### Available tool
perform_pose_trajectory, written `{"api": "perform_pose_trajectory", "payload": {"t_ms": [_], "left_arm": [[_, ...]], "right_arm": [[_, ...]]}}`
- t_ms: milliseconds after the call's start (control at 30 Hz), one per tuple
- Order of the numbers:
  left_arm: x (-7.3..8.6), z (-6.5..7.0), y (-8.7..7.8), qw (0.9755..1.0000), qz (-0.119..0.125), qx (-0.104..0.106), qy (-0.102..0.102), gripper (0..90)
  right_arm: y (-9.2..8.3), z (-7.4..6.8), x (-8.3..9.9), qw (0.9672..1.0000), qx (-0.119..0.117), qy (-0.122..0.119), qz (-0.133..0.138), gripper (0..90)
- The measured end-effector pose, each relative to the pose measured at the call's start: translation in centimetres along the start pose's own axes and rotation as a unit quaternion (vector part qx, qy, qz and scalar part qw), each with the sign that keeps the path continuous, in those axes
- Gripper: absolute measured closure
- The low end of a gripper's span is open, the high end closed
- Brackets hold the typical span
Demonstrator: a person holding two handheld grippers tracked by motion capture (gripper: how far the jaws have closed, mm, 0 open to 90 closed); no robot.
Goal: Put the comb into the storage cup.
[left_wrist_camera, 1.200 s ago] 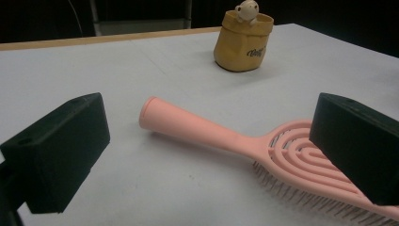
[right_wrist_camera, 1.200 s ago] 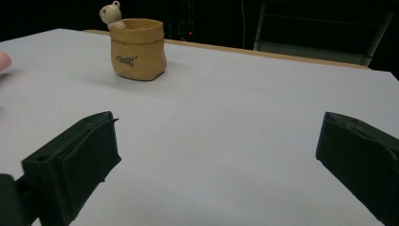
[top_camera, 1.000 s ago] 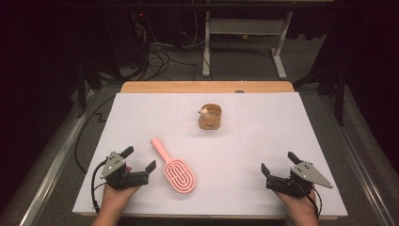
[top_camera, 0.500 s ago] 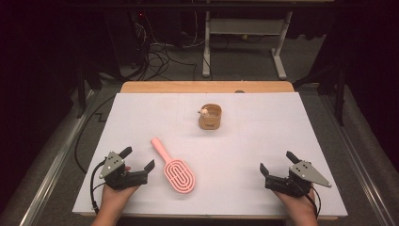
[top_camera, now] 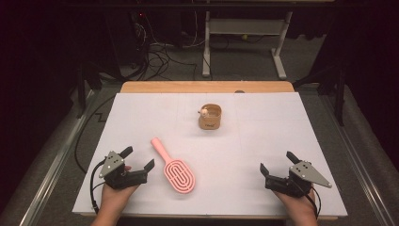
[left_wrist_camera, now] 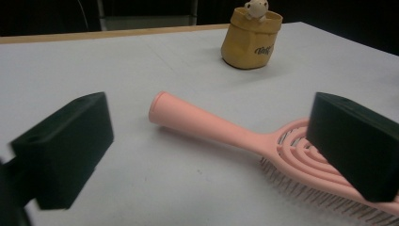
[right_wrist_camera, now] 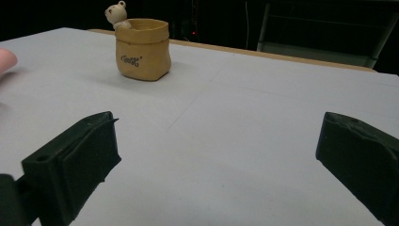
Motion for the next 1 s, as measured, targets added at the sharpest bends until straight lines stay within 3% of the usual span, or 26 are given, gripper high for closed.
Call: {"api": "perform_pose_trajectory", "payload": {"t_ms": [533, 633, 733, 767, 1000], "left_arm": [[-0.08, -0.06, -0.13, 0.9999, -0.011, 0.004, 0.006, 24.7], [-0.2, 0.05, -0.09, 0.9997, -0.017, -0.013, 0.013, 26.0], [-0.31, 0.06, -0.07, 0.9997, -0.017, -0.013, 0.012, 34.4], [-0.31, 0.06, -0.07, 0.9997, -0.017, -0.013, 0.012, 41.4], [-0.3, -0.04, 0.09, 0.9994, -0.031, 0.013, 0.001, 58.2]], "right_arm": [[0.01, -0.03, 0.0, 1.0, -0.001, -0.001, 0.0, 0.1], [0.01, -0.04, 0.0, 1.0, -0.001, -0.001, 0.0, 0.1], [-0.03, -0.01, -0.03, 1.0, 0.004, -0.001, 0.002, 0.1], [-0.03, -0.01, -0.03, 1.0, 0.004, -0.001, 0.002, 0.1], [-0.06, -0.01, -0.11, 1.0, 0.004, -0.001, 0.004, 0.1]]}}
Point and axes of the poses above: each handheld gripper's, and its own axes: y roughly forward along the jaws, x roughly out of its underside, z roughly to its right, the point moved 1 cm from there along y, roughly forward along the jaws, and after that the axes turned 5 degrees about z, right-handed, at the moved point
